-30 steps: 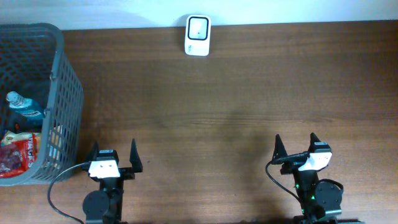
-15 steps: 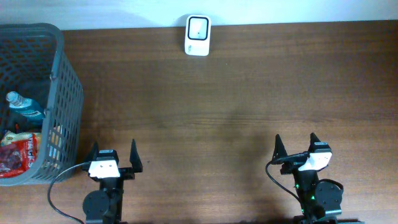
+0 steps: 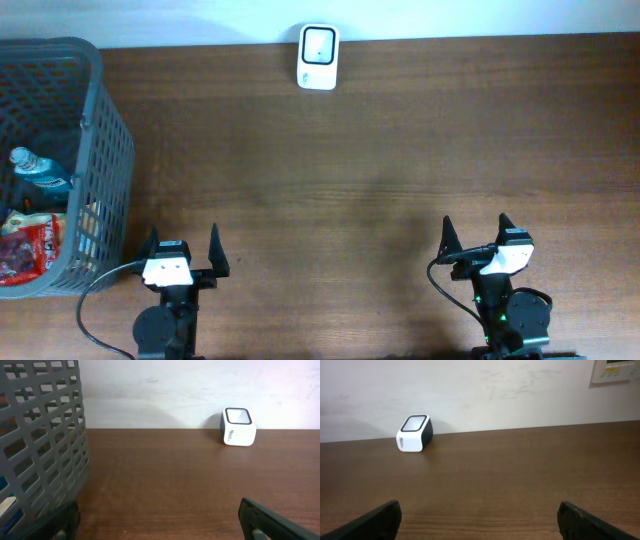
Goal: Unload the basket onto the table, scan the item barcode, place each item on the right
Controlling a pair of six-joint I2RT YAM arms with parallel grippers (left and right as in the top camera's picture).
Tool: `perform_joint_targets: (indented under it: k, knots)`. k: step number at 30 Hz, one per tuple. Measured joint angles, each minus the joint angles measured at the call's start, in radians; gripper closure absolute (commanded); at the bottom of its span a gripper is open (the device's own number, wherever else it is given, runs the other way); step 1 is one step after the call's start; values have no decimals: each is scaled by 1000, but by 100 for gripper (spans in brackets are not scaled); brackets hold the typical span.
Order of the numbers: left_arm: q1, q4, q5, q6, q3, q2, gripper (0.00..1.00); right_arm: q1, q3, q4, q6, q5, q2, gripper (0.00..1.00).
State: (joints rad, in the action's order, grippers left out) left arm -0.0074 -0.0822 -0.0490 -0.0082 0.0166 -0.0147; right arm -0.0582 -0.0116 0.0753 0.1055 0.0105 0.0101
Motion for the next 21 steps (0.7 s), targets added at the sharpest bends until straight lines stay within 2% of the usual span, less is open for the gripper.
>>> perform_joint_targets:
  k: [8, 12, 18, 21]
  knots:
    - [0, 1, 0, 0, 0, 0, 1, 0, 0, 0, 0, 0, 0, 1]
    - [0, 59, 25, -4, -1, 0, 1, 0, 0, 0, 0, 0, 0, 1]
    - [0, 309, 233, -13, -6, 0, 1, 0, 0, 0, 0, 0, 0, 1]
    - [0, 334, 291, -13, -6, 1, 1, 0, 0, 0, 0, 0, 0, 1]
